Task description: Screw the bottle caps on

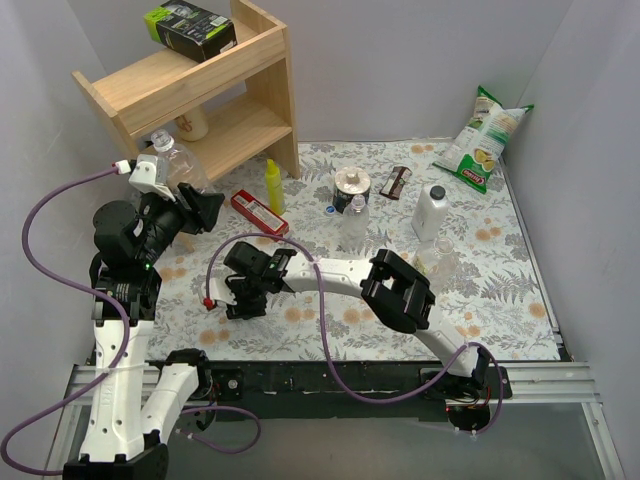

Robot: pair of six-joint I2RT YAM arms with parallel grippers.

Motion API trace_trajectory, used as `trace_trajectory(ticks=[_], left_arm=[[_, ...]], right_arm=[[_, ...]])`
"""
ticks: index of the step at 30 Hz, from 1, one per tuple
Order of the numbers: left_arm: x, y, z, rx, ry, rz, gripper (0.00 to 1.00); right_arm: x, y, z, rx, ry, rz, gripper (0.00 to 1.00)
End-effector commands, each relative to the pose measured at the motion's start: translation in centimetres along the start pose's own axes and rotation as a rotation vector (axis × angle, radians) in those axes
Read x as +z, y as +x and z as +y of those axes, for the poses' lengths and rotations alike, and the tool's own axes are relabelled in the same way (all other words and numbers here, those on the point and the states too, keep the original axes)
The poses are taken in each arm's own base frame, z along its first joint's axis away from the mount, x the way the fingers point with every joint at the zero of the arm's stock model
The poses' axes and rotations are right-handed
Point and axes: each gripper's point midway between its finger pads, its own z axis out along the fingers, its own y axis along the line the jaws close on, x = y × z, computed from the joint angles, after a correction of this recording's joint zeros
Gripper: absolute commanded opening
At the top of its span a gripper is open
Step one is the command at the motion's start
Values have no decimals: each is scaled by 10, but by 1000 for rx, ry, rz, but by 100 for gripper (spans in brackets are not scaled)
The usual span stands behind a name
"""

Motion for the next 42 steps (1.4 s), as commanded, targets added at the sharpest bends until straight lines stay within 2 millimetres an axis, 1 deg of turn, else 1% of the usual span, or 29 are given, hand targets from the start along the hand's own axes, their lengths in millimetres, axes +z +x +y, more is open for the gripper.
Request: trace_trajectory(ticks=[1, 6, 8, 11, 12, 15, 17, 20, 21, 22, 23, 24, 25, 26, 27, 28, 29, 30, 31, 32, 33, 34, 35, 36, 37, 38, 39, 40, 42], left_arm=[[-3, -3, -5, 4, 23, -11, 0], [-3, 1, -6, 11, 34, 2, 0], [-1, 5, -4, 13, 33, 7, 0], [1, 10, -5, 20, 58, 13, 0], [3, 14, -7, 18, 74, 22, 0], [6, 15, -10, 10, 100, 22, 0], [7, 15, -13, 9, 121, 20, 0], [8, 15, -16, 8, 140, 25, 0], [8, 16, -16, 18, 143, 25, 0], [8, 18, -16, 28, 147, 30, 0], [8, 20, -16, 45, 158, 34, 0], [10, 27, -14, 56, 164, 45, 0], [13, 27, -14, 90, 177, 34, 0], [18, 36, -14, 98, 208, 54, 0], [20, 43, -17, 108, 245, 71, 0], [25, 58, -16, 150, 293, 98, 0], [27, 76, -27, 147, 412, 151, 0], [30, 87, -27, 157, 450, 177, 0], [34, 105, -23, 163, 472, 207, 0], [36, 115, -23, 174, 497, 224, 0], [38, 131, -25, 169, 555, 258, 0], [37, 142, -30, 188, 602, 271, 0], [36, 160, -29, 240, 641, 282, 0], [34, 171, -33, 253, 679, 293, 0], [32, 182, -43, 284, 722, 302, 0], [29, 199, -45, 320, 749, 317, 0], [26, 208, -49, 342, 771, 327, 0], [21, 219, -60, 369, 810, 343, 0], [14, 234, -70, 422, 861, 355, 0]], right_arm=[[1, -6, 4, -12, -13, -11, 50], [1, 3, 9, -9, -26, 15, 42], [0, 9, 11, -8, -26, 32, 42], [-4, 21, 16, -9, -27, 65, 45], [-5, 24, 17, -9, -28, 72, 44], [-9, 33, 16, -8, -15, 93, 43], [-11, 34, 14, -8, -4, 92, 43], [-15, 30, 11, -15, 0, 88, 38], [-18, 27, 8, -23, 12, 86, 36], [-22, 29, 9, -23, 14, 93, 35], [-38, 25, 7, -27, 31, 83, 34], [-49, 24, 8, -23, 35, 81, 32], [-58, 31, 14, -9, 23, 95, 31], [-88, 27, 12, 17, 39, 87, 30], [-105, 23, 16, 38, 27, 72, 29], [-123, 19, 17, 52, 30, 54, 29], [-160, 8, 9, 63, 81, 7, 28], [-179, 5, 14, 102, 66, -16, 28], [-199, 0, 14, 111, 77, -43, 28], [-237, -14, 7, 113, 127, -97, 28], [-253, -16, 15, 132, 107, -106, 28], [-268, -20, 17, 136, 116, -120, 28], [-296, -31, 13, 124, 166, -161, 27], [-307, -35, 18, 133, 160, -178, 27], [-323, -42, 21, 117, 190, -200, 27], [-331, -45, 21, 111, 211, -208, 27], [-340, -50, 20, 97, 234, -219, 27], [-348, -55, 23, 77, 245, -232, 27], [-352, -60, 29, 44, 232, -253, 27]])
